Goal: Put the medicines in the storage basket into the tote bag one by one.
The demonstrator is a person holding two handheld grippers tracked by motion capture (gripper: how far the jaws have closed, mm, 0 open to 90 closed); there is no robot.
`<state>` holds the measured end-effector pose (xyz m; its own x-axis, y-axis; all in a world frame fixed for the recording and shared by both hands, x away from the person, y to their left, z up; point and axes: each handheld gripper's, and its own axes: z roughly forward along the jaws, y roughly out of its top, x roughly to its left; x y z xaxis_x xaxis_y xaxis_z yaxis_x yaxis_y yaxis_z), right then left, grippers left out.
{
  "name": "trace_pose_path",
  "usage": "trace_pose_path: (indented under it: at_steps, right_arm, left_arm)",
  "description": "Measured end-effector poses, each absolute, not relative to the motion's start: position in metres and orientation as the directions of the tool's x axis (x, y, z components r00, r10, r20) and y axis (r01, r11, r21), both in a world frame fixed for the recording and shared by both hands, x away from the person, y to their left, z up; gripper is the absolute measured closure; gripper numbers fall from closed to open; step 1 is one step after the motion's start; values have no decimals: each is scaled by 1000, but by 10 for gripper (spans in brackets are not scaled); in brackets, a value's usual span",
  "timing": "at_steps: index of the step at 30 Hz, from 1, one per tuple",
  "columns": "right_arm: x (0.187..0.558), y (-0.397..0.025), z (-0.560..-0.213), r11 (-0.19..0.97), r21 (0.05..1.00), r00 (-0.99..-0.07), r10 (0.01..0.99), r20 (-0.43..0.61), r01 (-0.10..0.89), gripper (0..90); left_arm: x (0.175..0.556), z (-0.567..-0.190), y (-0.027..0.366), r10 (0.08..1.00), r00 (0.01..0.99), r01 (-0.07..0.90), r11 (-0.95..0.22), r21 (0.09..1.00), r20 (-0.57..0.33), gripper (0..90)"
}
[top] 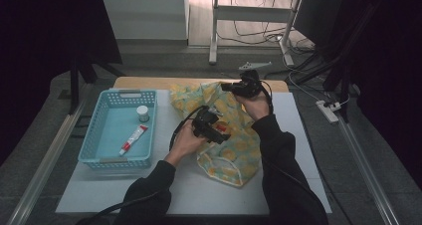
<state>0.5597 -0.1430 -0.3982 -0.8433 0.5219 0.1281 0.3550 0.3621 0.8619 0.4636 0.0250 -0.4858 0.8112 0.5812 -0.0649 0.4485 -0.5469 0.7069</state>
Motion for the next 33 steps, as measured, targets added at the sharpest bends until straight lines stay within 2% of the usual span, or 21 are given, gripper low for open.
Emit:
trace_pose_path:
  at_steps: [5,24,33]
  right_arm:
    - [559,-143,-400,368,859,-845,520,128,357,894]
    - [562,-151,-400,356,859,-843,517,148,369,894]
    - [557,-149,-398,356,859,-850,503,157,369,894]
  left_arm:
    - [455,-478,31,554,824,453,-512,730,-123,15]
    - [417,-439,80,558,821,433,-471,769,-121,5]
    - [407,-437,113,589,790,481,-427,766,-167,8]
